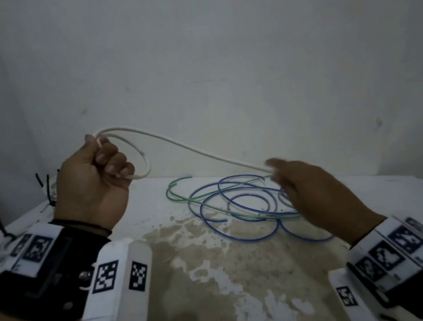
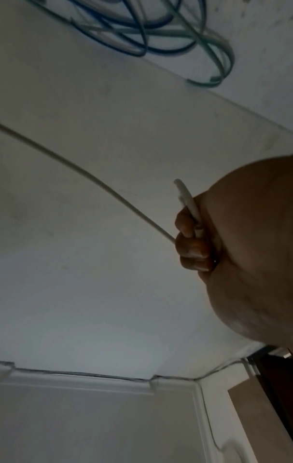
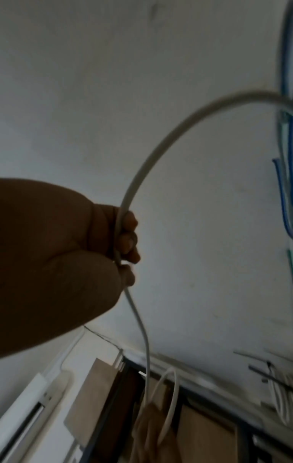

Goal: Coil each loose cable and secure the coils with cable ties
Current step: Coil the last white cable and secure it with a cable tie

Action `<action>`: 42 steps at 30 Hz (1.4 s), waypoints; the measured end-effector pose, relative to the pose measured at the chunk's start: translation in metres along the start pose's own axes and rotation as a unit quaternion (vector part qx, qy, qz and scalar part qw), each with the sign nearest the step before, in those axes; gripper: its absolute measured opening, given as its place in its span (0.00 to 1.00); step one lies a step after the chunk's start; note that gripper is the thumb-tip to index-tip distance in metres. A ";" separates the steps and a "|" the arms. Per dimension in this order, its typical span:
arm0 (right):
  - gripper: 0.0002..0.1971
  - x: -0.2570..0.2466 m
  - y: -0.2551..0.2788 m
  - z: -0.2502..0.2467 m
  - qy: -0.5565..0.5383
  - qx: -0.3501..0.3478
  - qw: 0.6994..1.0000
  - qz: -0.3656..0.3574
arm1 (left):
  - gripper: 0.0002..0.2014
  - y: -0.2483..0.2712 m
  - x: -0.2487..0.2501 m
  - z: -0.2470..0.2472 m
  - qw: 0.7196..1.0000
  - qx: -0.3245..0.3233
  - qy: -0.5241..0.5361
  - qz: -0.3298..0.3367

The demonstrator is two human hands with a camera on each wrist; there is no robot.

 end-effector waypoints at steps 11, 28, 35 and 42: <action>0.13 -0.116 -0.010 0.000 0.230 0.075 0.960 -0.143 | 0.13 -0.004 0.072 -0.058 0.995 0.058 0.019 0.081; 0.13 -0.164 0.034 0.063 0.239 -0.040 0.943 -0.229 | 0.12 0.021 0.024 -0.064 0.992 0.002 -0.128 -0.012; 0.05 -0.183 0.051 0.022 0.149 -0.054 0.933 -0.324 | 0.11 0.047 -0.026 -0.028 0.969 -0.071 -0.228 -0.070; 0.14 -0.162 0.017 -0.011 0.007 -0.040 0.963 -0.266 | 0.13 0.077 -0.054 0.013 0.937 -0.179 -0.260 -0.147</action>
Point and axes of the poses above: each hand's wrist, its own y-axis away from the middle knuckle, its own z-axis out of the palm, x = y × z, the point moved 10 cm from there along -y, towards the middle knuckle, and after that the axes turned 14 degrees about z, right-handed, at the moved point
